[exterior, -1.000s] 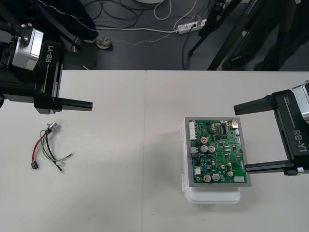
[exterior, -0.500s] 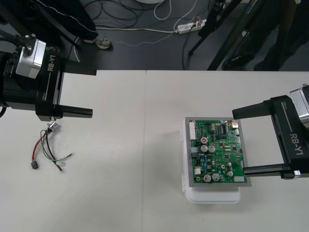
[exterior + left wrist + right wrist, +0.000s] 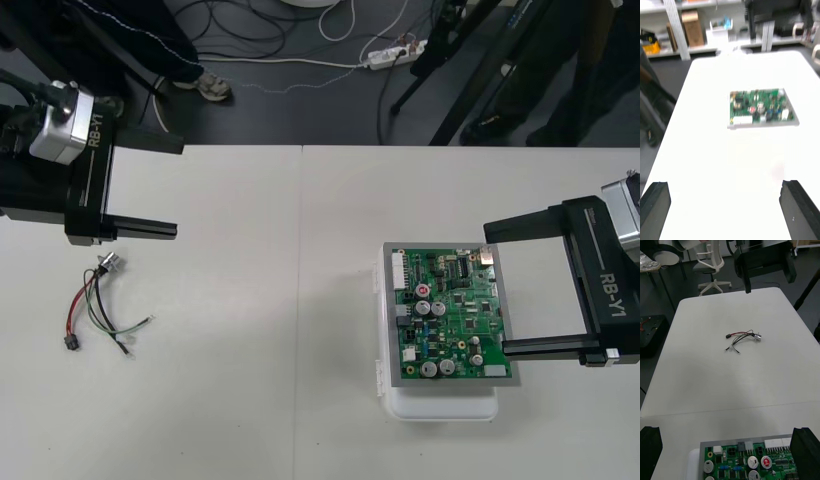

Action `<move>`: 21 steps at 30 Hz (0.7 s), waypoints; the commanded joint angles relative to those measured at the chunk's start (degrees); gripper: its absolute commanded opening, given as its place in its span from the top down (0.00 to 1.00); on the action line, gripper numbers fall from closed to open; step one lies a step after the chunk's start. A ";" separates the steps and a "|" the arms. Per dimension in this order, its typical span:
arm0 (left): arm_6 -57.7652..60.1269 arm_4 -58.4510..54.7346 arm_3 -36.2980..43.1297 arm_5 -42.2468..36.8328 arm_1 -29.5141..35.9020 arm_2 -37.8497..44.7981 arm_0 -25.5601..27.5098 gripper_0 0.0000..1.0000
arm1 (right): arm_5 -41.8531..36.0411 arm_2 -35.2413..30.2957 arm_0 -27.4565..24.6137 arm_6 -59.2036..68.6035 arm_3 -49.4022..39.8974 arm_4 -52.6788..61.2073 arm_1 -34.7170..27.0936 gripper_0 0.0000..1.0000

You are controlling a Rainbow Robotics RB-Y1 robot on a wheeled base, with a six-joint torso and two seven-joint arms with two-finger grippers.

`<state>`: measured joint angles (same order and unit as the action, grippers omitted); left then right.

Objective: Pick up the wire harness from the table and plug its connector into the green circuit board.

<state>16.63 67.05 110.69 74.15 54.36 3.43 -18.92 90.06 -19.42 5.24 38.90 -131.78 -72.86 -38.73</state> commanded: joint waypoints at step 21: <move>-31.31 10.73 -0.47 1.88 21.40 -5.62 -0.85 0.14 | -0.06 -5.89 -7.44 -22.81 13.04 16.35 -1.26 0.00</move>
<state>-8.69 76.52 110.50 74.41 71.21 -0.93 -18.93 90.06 -22.60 0.91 17.87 -118.49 -58.70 -38.92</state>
